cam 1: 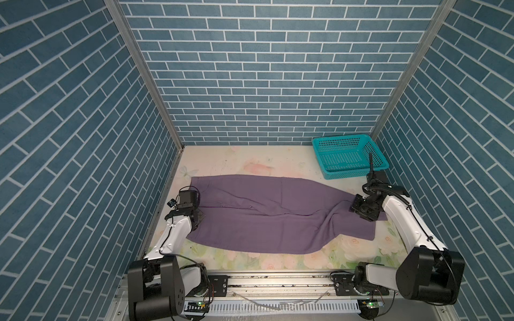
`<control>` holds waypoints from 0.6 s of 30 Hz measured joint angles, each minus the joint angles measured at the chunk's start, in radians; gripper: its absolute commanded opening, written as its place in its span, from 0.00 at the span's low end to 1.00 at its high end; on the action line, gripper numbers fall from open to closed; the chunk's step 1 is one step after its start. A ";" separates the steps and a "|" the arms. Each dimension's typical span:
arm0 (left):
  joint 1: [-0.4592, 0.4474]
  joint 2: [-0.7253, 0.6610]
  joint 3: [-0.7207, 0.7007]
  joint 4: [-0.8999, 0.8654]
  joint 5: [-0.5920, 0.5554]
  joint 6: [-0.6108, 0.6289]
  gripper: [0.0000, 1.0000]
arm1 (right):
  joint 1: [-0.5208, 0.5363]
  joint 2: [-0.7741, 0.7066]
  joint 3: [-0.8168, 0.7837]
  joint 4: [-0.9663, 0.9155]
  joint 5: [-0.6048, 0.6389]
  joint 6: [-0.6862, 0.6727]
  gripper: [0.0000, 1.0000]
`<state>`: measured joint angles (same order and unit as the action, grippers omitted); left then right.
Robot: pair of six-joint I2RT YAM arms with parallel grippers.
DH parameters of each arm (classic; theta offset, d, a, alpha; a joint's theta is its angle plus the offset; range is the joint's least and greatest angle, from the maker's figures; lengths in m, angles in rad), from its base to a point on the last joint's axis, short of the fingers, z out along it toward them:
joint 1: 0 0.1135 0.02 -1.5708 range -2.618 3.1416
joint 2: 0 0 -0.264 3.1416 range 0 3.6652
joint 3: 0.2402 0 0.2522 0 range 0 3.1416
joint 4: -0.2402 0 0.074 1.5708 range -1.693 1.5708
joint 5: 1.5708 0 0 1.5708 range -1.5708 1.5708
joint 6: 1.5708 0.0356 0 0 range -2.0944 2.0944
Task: Fold and stack the trousers
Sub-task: Flatten out the trousers at the center of the table.
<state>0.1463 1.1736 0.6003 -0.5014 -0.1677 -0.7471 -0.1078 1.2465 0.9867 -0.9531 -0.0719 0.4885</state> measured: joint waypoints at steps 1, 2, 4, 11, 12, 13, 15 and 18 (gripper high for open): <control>0.000 0.000 -0.001 0.001 0.005 0.000 0.22 | -0.032 -0.002 0.000 -0.002 0.001 0.000 0.53; 0.000 0.000 -0.001 0.002 0.010 0.000 0.23 | -0.070 0.002 0.000 0.000 0.001 0.000 0.53; 0.000 0.000 -0.004 0.006 0.016 0.001 0.23 | -0.140 0.021 0.000 0.008 -0.003 0.000 0.54; -0.001 0.003 0.008 0.010 0.060 0.003 0.41 | -0.274 0.108 -0.010 0.171 -0.061 0.019 0.66; -0.004 0.009 0.022 0.009 0.071 0.005 0.43 | -0.274 0.125 -0.008 0.195 -0.065 0.025 0.68; -0.008 0.020 0.046 0.008 0.081 0.003 0.46 | -0.275 0.147 -0.005 0.220 -0.068 0.032 0.69; -0.023 0.051 0.110 0.004 0.090 0.006 0.56 | -0.278 0.198 0.006 0.259 -0.074 0.038 0.70; -0.047 0.097 0.208 0.014 0.096 0.006 0.70 | -0.282 0.290 0.040 0.311 -0.085 0.043 0.74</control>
<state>0.0994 1.2705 0.8078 -0.4870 -0.0719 -0.7406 -0.3893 1.5364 1.0267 -0.6418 -0.1570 0.5316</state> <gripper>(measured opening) 0.638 0.731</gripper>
